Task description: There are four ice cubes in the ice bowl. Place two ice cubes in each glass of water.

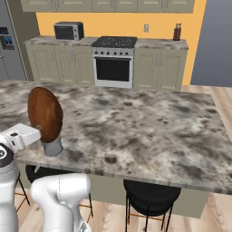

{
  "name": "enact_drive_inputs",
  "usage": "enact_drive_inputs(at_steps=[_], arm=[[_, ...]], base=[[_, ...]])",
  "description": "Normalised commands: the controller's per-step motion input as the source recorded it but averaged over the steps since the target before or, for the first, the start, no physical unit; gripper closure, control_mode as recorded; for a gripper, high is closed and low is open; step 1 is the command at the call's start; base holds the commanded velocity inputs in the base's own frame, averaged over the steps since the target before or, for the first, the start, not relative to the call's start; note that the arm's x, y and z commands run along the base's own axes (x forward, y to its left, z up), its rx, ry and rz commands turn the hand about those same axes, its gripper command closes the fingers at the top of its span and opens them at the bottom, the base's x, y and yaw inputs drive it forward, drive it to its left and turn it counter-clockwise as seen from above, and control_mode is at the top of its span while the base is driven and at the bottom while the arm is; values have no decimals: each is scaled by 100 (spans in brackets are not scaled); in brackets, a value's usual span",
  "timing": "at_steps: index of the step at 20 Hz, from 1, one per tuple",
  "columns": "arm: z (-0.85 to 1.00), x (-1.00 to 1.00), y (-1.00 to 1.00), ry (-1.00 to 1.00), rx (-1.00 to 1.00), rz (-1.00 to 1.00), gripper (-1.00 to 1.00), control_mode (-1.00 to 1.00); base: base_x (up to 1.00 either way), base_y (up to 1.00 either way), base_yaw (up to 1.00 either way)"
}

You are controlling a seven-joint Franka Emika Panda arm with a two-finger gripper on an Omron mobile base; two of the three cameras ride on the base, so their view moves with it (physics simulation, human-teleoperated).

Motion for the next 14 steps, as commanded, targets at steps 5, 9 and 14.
enact_drive_inputs(at_steps=[5, 9, 14], arm=[[0, -4, 2, -2, -1, 2, 100, -100], [0, -17, 0, -14, -4, 5, 100, -100], [0, -12, 3, -12, -6, 5, 100, -100]], base=[[0, 0, 0], [0, 0, 0], [0, 0, 0]])
